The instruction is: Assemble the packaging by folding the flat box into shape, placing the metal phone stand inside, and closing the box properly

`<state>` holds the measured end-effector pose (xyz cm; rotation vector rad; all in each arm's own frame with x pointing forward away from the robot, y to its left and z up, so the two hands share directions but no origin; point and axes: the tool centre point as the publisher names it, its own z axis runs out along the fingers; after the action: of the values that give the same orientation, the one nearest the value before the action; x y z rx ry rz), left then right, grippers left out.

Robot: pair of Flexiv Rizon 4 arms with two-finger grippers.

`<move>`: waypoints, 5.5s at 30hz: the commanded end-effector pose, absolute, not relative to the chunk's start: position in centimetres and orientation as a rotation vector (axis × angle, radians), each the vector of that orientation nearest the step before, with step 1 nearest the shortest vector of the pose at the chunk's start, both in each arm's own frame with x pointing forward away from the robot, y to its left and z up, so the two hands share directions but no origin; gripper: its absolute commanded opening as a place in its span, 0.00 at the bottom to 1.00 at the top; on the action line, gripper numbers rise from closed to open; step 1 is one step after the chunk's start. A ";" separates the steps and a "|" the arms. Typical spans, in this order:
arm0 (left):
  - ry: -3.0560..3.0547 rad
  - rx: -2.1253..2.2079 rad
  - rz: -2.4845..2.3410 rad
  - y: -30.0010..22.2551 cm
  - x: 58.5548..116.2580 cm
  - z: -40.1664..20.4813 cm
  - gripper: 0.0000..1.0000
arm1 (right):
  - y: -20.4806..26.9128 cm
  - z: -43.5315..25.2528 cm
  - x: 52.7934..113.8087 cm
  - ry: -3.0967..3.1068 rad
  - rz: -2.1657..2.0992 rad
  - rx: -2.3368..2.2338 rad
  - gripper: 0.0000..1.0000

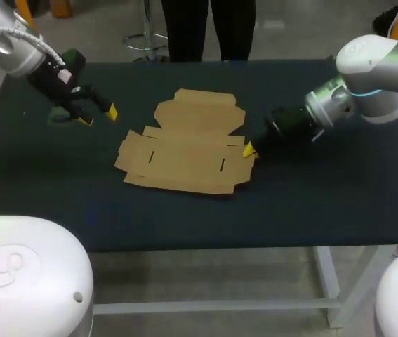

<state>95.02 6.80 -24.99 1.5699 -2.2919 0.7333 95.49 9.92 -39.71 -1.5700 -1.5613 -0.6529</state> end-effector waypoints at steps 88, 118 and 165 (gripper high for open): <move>-2.277 1.578 0.719 4.7 92.9 -25.5 1.00 | 6.4 -40.1 89.0 -1.734 -0.498 -1.345 0.00; -2.267 1.660 0.846 5.4 90.1 -26.6 1.00 | 0.2 -30.6 92.8 -2.061 -0.760 -1.555 1.00; -2.078 1.720 0.926 6.2 92.9 -30.2 0.00 | 1.2 -32.4 96.5 -1.893 -0.868 -1.726 0.00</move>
<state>92.75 6.16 -30.20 1.7216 -2.0771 0.9338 96.24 1.30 -32.42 -1.7363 -1.8954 -0.8729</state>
